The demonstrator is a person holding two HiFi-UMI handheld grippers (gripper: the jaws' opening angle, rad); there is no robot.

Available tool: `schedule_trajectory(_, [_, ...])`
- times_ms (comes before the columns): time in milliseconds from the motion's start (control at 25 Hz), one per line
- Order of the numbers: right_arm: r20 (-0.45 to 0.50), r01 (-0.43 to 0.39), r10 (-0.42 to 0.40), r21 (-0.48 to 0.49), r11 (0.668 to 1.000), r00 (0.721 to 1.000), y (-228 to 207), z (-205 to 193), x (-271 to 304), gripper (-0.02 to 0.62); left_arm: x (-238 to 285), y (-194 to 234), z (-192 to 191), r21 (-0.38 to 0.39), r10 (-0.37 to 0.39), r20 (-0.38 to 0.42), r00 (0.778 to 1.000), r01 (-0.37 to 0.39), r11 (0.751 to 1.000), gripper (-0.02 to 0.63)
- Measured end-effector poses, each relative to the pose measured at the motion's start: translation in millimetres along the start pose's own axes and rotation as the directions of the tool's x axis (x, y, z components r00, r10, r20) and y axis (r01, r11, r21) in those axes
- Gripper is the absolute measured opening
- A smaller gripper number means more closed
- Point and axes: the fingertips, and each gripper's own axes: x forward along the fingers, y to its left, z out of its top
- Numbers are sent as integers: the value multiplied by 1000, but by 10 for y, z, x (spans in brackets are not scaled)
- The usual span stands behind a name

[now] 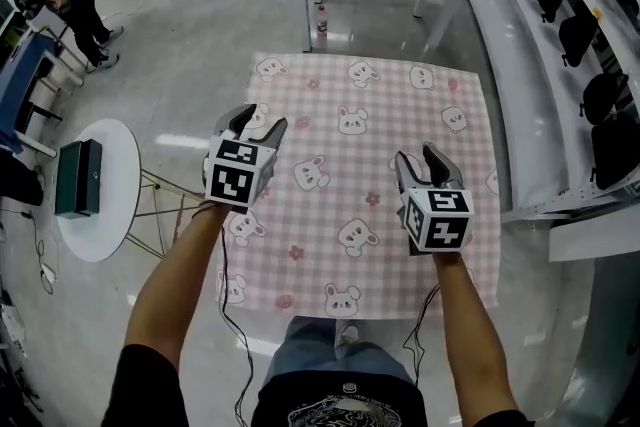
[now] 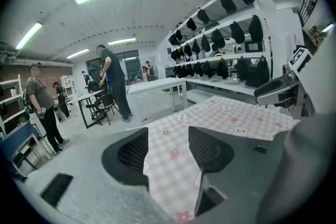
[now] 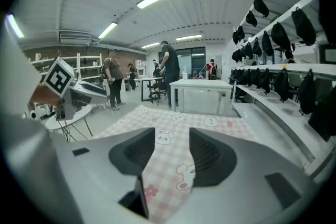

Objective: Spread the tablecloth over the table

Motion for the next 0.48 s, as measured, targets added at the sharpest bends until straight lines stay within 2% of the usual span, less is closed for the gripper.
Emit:
schedule_trajectory(240, [45, -20, 20, 16, 1000, 999, -56, -102, -696, 201, -646, -542, 32, 12, 26, 28, 999, -27, 1000, 249])
schedule_trajectory(480, [69, -33, 31, 36, 999, 997, -82, -264, -1276, 201, -1242, -969, -53, -28, 48, 47, 998, -46, 999, 249])
